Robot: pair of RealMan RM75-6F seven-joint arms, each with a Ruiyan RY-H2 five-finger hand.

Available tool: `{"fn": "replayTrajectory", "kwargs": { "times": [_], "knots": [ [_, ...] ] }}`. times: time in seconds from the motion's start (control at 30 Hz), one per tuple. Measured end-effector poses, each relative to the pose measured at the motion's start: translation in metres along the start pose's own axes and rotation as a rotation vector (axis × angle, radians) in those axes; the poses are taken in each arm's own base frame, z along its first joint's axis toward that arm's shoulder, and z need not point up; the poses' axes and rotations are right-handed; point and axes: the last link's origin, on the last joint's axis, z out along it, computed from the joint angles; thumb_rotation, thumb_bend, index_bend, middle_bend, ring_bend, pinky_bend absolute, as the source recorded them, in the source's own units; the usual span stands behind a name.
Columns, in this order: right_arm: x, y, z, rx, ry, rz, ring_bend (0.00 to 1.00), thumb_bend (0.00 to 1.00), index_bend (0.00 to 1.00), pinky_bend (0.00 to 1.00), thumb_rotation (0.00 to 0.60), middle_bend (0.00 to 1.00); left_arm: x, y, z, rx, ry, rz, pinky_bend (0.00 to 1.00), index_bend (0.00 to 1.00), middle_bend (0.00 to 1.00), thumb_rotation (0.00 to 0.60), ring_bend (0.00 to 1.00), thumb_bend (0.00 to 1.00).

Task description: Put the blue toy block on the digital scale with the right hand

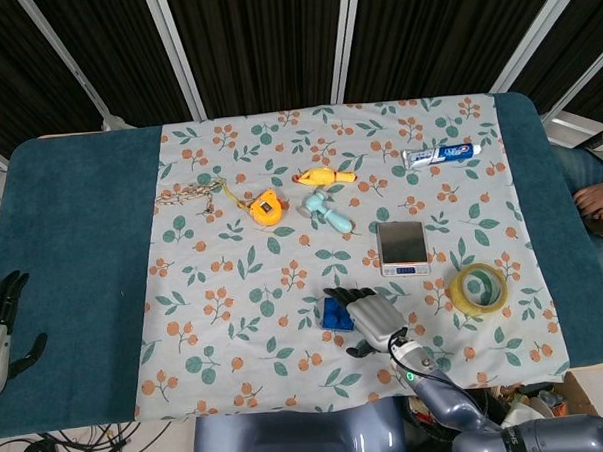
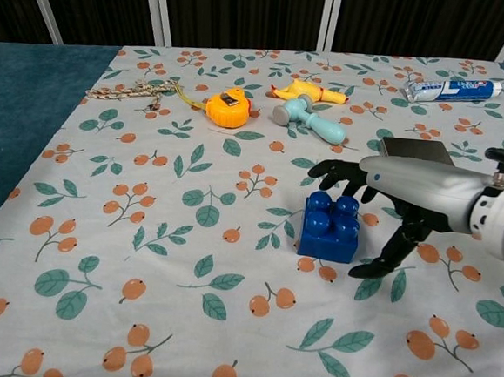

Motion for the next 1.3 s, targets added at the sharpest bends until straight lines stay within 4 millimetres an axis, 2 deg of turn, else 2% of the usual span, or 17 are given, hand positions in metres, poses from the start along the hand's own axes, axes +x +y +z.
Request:
{"fn": "replayTrajectory", "kwargs": {
  "times": [0.17,0.27,0.33,0.5,0.67,0.87,1.0,1.3],
  "knots": [
    [-0.007,-0.003,0.018,-0.026,0.021,0.018,0.4,0.19,0.11,0.27,0.6,0.28,0.0,-0.001,0.0,0.001,0.001,0.001,0.04,0.04,0.06,0.6,0.01,0.29],
    [-0.009,-0.002,0.025,-0.044,0.029,0.026,0.5,0.3,0.2,0.39,0.6,0.38,0.001,-0.001,0.001,0.001,0.002,0.001,0.03,0.04,0.06,0.6,0.01,0.29],
    [-0.01,0.0,0.029,-0.056,0.032,0.021,0.55,0.36,0.25,0.43,0.6,0.42,0.001,-0.001,0.001,0.003,0.003,0.0,0.04,0.04,0.06,0.6,0.01,0.29],
    [-0.003,-0.001,0.031,-0.059,0.074,0.043,0.57,0.42,0.36,0.46,0.6,0.46,0.001,-0.001,0.001,0.003,0.001,0.002,0.04,0.04,0.06,0.6,0.01,0.29],
    [0.018,0.005,0.03,-0.063,0.136,0.059,0.57,0.42,0.38,0.46,0.6,0.46,0.001,-0.001,0.0,0.002,0.001,0.001,0.04,0.04,0.06,0.6,0.01,0.29],
    [0.055,0.027,0.03,-0.109,0.197,0.036,0.56,0.42,0.38,0.46,0.6,0.45,0.0,0.0,0.0,0.001,0.001,0.002,0.04,0.04,0.06,0.6,0.01,0.29],
    [0.077,0.049,0.035,-0.168,0.204,0.015,0.56,0.42,0.38,0.46,0.6,0.44,0.0,0.0,0.0,0.001,0.001,0.004,0.04,0.04,0.06,0.6,0.01,0.29],
    [0.104,0.097,0.051,-0.301,0.169,-0.007,0.54,0.42,0.38,0.43,0.6,0.41,0.001,0.0,0.0,0.003,0.006,0.01,0.03,0.04,0.06,0.6,0.01,0.29]
  ]
}}
